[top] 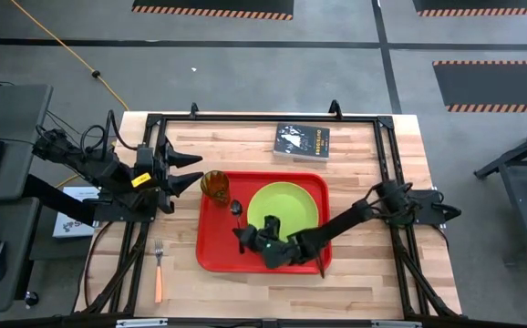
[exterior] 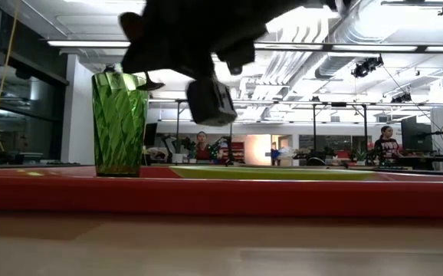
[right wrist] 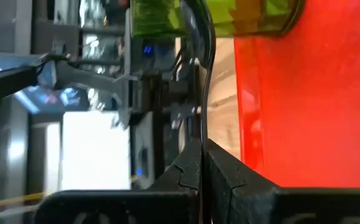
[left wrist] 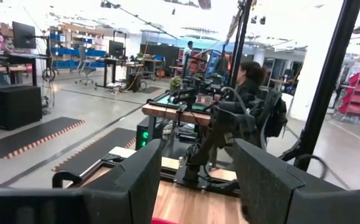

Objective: Pick and place plate/cup/fork/spoon on tray
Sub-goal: Put the black spoon on the red tray to the bottom of the green cup

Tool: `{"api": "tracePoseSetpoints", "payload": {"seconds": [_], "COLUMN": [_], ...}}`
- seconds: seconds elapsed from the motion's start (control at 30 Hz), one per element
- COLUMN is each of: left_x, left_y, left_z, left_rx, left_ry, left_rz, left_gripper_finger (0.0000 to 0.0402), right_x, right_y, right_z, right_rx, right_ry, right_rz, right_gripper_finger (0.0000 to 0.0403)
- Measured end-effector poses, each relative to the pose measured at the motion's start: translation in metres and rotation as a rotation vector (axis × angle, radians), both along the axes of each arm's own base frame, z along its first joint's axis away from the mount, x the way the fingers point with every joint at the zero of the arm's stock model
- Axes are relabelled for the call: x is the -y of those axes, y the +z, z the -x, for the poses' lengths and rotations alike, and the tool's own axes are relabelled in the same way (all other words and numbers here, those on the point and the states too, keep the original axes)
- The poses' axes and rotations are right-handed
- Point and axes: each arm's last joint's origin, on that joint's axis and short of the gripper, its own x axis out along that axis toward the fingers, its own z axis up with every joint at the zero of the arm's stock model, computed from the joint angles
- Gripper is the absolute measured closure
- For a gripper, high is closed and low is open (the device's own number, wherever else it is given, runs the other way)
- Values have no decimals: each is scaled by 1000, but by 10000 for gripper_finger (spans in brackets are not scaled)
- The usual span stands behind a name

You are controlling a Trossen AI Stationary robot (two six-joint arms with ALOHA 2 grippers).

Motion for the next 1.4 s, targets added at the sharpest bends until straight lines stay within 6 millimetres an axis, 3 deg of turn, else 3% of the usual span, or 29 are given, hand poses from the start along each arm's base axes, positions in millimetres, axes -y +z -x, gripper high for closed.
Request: {"api": "tracePoseSetpoints", "payload": {"seconds": [0.2,0.37,0.53,0.8,1.07,1.4], "left_x": [0,0,0,0,0,0], "left_y": [-1,0,0,0,0,0], "left_z": [0,1,1,0,1,1], "left_rx": [-4,-6,-4,5,10,11], "left_ry": [-2,1,0,-6,-8,-7], "left_rz": [6,-12,-2,43,57,57], "left_gripper_finger": [214,214,214,214,214,214], "right_x": [-11,-22,-33,-21,-1,7], "right_y": [9,-2,-21,-40,-41,-46], "right_z": [-40,-74,-92,-103,-111,-112], "right_rx": [-74,-78,-105,-113,-148,-203], "right_ry": [-106,-123,-88,-109,-72,-37], "right_rz": [25,-26,-134,-215,-248,-327], "right_gripper_finger": [403,403,403,403,403,390]}}
